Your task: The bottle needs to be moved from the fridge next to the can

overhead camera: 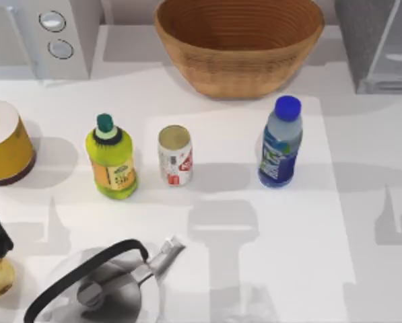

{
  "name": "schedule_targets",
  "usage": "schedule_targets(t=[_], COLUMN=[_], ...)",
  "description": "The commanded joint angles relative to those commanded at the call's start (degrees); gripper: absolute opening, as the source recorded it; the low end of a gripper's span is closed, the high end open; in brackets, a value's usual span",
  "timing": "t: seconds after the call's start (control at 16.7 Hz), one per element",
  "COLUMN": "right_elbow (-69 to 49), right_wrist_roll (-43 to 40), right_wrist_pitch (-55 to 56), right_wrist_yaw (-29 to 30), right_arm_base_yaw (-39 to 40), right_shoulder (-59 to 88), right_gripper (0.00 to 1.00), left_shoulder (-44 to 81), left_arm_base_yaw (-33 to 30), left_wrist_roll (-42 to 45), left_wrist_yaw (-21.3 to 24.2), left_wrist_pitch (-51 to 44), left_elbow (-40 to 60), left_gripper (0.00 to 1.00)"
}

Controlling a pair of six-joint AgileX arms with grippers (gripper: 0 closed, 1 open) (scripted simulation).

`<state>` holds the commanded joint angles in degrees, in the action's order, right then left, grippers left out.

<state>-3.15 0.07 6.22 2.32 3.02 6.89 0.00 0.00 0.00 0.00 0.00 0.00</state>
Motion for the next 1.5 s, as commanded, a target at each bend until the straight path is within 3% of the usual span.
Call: schedule_targets(t=[0.48,0.84,1.08,1.5], right_elbow=[3.15,-0.99,-8.31,-23.42], right_wrist_roll=[-0.07,-0.2,-0.31,-0.46], right_wrist_pitch=[-6.22,-12.37,-28.0,-64.97], right_wrist_yaw=[-2.33,-2.03,-2.07,-2.34], right_arm_base_yaw=[-3.02,-3.1,-3.15,-3.08], right_shoulder=[-6.89,-11.43,-20.34,-38.93], right_gripper=[1.0,1.0,1.0,1.0], left_shoulder=[0.0,0.0,0.0,0.0], left_arm_base_yaw=[0.0,0.0,0.0,0.0], left_wrist_roll=[0.0,0.0,0.0,0.0], left_wrist_yaw=[0.0,0.0,0.0,0.0], left_wrist_pitch=[0.0,0.0,0.0,0.0], left_elbow=[0.0,0.0,0.0,0.0], left_gripper=[1.0,1.0,1.0,1.0])
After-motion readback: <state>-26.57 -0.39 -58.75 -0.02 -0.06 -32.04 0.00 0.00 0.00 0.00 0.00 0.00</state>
